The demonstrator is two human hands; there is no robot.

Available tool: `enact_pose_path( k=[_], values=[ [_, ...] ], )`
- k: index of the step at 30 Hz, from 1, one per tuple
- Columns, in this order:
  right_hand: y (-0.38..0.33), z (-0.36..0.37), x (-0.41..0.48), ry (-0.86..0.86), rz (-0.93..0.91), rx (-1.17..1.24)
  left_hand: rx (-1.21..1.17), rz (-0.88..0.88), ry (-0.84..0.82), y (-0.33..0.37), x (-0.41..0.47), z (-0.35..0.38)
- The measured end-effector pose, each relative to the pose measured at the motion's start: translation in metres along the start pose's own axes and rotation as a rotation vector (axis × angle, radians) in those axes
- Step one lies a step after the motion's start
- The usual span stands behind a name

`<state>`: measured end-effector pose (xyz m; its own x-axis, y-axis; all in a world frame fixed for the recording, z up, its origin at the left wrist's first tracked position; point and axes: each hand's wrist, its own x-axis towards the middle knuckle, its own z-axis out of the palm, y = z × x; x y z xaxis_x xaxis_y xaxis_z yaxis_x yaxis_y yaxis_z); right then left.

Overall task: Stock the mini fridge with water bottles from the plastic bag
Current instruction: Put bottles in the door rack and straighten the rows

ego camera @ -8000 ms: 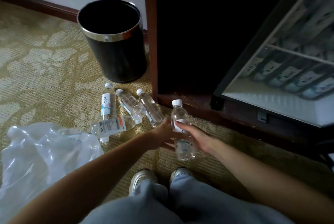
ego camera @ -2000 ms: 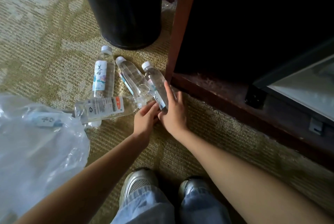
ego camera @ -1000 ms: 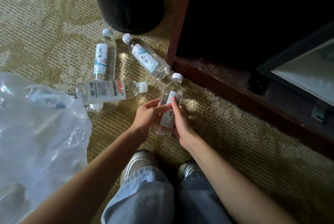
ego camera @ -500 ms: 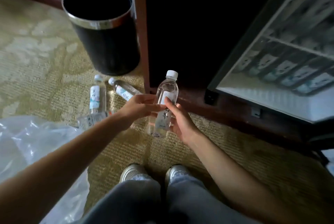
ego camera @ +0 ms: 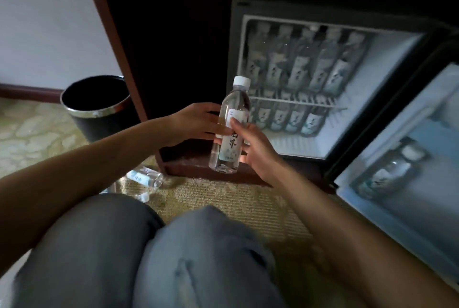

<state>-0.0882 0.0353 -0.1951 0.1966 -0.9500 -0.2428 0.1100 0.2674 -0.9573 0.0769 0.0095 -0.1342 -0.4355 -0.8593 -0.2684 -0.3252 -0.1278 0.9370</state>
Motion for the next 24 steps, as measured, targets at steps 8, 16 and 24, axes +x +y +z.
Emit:
enact_pose_path(
  k=[8, 16, 24],
  values=[
    [-0.032, -0.057, -0.057, 0.168, -0.084, 0.157, 0.107, 0.068, -0.01, 0.068, 0.002, 0.076],
    [-0.015, -0.127, -0.1, 0.31, -0.089, 0.174, 0.17, 0.162, 0.027, 0.057, 0.032, 0.171],
    [0.007, -0.162, -0.114, 0.408, -0.116, 0.109, 0.1, 0.148, 0.033, 0.03, 0.047, 0.23]
  ],
)
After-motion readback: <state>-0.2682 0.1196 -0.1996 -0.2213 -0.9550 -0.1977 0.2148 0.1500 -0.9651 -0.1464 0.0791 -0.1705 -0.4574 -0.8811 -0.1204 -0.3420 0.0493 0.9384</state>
